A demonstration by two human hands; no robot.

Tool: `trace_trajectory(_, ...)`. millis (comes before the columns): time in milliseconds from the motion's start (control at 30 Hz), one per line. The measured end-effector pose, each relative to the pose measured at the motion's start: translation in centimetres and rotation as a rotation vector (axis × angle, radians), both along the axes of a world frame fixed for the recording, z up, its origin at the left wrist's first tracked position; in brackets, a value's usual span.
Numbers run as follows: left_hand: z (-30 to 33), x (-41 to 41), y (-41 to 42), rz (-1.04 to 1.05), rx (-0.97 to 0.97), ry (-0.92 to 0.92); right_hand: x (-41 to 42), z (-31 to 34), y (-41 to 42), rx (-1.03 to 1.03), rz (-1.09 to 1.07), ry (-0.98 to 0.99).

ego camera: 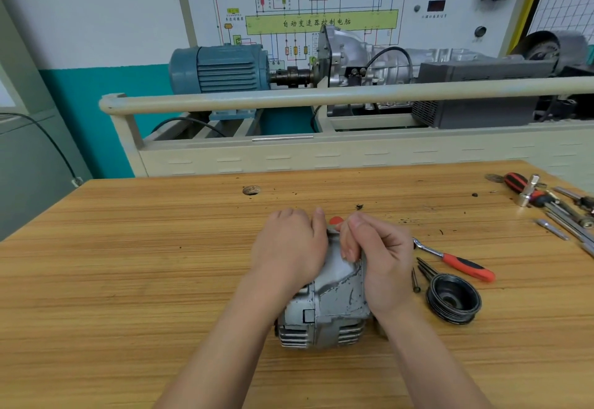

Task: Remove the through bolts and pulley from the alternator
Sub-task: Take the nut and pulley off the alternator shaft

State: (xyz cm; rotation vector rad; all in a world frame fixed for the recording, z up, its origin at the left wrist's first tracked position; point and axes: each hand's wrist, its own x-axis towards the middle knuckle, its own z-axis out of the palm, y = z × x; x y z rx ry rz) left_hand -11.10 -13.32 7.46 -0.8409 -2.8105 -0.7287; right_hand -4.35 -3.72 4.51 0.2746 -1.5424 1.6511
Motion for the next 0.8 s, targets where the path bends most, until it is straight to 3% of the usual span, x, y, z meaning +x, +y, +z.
trace_trajectory(333, -0.9, -0.5, -0.7, 0.014, 0.318, -0.087, -0.1, 0.0, -0.1, -0.035, -0.023, 0.035)
trace_trajectory(800, -1.5, -0.9, -1.1, -0.044, 0.342, -0.092, -0.4, -0.3, 0.0, -0.033, -0.049, 0.075)
